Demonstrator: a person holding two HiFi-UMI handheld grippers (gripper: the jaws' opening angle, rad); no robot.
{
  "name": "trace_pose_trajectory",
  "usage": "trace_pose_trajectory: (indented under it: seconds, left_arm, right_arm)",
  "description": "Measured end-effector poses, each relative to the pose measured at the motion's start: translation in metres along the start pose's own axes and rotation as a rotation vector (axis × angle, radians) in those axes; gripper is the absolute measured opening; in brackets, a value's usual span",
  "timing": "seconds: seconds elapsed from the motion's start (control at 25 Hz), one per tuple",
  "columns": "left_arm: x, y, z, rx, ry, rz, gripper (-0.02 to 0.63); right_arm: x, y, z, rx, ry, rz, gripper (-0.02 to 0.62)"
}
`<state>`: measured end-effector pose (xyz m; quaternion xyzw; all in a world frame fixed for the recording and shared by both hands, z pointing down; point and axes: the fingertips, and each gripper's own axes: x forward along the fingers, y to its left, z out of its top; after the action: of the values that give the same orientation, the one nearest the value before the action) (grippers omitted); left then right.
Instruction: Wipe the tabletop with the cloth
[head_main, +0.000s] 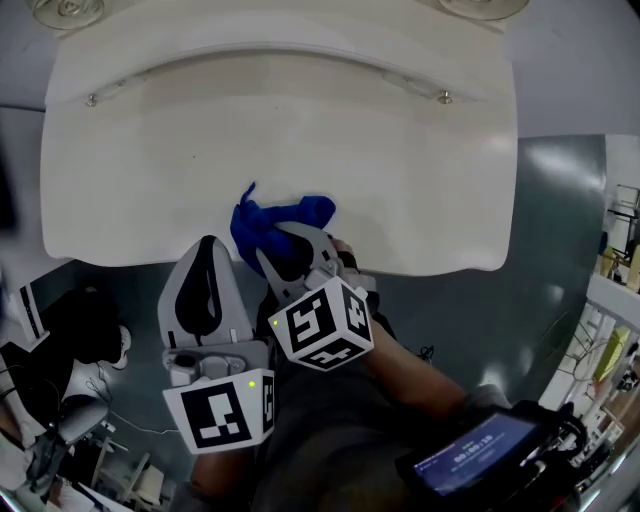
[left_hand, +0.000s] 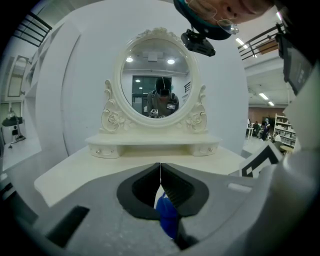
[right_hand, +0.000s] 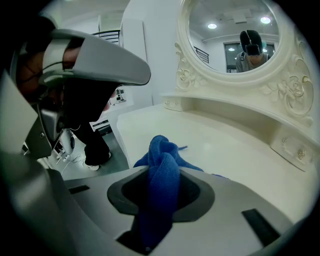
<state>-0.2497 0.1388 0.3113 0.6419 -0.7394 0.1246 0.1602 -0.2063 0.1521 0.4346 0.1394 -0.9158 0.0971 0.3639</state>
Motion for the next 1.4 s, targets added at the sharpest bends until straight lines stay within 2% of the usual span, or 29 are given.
trace_pose_trajectory:
  seconds: [0.2,0.96,1.4]
  left_arm:
    - [0.002,-0.02,0.001,0.015,-0.002,-0.03,0.016]
    - [0.022,-0.146,0.006,0.089,-0.011,-0.2,0.017]
    - [0.034,-0.202,0.002,0.121,-0.015,-0.283,0.017]
  right_arm:
    - [-0.012,-0.008,-0.011,0.018,-0.002,-0.015,0.11]
    - [-0.084,-0.073,-0.081,0.129,-0.009,-0.127,0.11]
    - [-0.112,-0.107,-0.119,0.191,-0.012,-0.197,0.11]
